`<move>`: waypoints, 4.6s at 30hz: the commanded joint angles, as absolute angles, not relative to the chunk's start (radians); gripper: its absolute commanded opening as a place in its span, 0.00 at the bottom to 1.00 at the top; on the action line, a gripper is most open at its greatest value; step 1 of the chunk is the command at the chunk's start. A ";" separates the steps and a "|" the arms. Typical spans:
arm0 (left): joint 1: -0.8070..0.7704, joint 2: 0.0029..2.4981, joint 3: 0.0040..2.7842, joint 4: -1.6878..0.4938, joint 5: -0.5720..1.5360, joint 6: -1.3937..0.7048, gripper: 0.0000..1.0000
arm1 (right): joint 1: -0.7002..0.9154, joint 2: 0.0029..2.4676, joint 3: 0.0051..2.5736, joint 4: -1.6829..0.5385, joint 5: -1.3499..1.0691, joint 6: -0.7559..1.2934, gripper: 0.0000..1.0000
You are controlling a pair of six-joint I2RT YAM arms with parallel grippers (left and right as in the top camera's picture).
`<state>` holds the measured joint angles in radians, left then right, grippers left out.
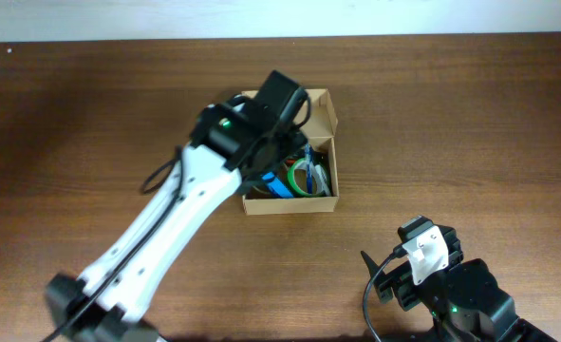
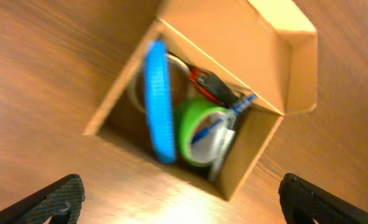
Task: Pack container
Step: 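Withdraw the left gripper from the box to the left side, then move both grippers to the box lid's left and right edges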
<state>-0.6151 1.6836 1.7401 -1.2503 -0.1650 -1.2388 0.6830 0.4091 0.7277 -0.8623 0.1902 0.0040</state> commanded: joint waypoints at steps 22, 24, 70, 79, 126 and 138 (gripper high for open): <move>-0.061 0.854 0.965 -0.800 -0.352 -0.540 0.99 | 0.678 0.404 0.723 -0.860 0.192 0.016 0.99; -0.046 0.845 0.964 -0.799 -0.339 -0.499 1.00 | 0.678 0.404 0.723 -0.860 0.192 0.016 0.99; -0.042 0.992 1.010 -0.730 -0.070 -0.496 1.00 | 0.669 0.448 0.764 -0.572 0.215 0.058 0.99; -0.038 1.301 1.237 -0.725 0.044 -0.496 1.00 | 0.498 0.754 0.989 -0.651 0.211 0.206 0.99; -0.079 2.120 1.298 -0.157 0.607 -1.193 0.02 | 0.022 2.020 1.314 -0.372 -0.618 0.677 0.03; -0.094 2.157 1.298 -0.104 0.645 -1.213 0.02 | 0.096 2.083 1.314 -0.234 -0.654 0.742 0.04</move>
<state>-0.0940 2.1403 1.2881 -0.1078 0.6144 -1.2015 0.0734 2.0624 1.3014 -0.2596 -0.6266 0.7280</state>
